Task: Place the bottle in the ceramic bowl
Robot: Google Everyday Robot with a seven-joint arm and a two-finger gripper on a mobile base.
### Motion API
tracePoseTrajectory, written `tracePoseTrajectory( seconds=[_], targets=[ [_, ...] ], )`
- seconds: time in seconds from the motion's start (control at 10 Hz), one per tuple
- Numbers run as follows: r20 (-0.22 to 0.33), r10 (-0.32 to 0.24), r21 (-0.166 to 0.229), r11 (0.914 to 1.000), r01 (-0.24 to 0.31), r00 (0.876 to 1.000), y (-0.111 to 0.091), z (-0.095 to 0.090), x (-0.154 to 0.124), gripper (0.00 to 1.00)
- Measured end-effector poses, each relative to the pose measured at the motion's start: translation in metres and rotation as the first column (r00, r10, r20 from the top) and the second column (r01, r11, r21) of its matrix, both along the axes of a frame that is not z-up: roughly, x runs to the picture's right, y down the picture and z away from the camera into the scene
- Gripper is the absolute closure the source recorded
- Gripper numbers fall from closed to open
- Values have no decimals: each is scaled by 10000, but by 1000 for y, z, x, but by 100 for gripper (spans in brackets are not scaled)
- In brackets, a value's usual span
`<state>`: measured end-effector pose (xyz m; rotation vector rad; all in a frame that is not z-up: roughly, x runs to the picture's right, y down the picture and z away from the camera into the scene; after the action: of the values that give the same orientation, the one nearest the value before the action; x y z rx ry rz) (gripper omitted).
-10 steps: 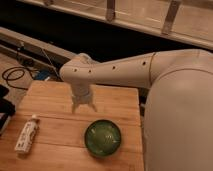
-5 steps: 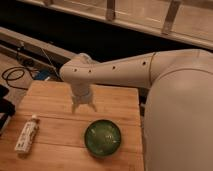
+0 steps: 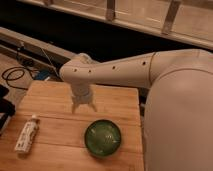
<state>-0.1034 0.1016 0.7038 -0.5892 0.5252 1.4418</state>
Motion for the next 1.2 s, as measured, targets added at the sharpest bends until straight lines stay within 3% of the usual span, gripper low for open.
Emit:
tracePoseTrajectory(
  seconds=[0.5, 0.7, 0.9, 1.2],
  targets=[
    [-7, -19, 63, 10000, 19, 10000, -1, 0, 0, 35],
    [335, -229, 665, 9976, 206, 9992, -9, -3, -10, 35],
    [826, -584, 1258, 9909, 477, 9949, -23, -3, -40, 35],
    [1701, -1296, 2011, 9750, 943, 9769, -43, -3, -121, 35]
  ],
)
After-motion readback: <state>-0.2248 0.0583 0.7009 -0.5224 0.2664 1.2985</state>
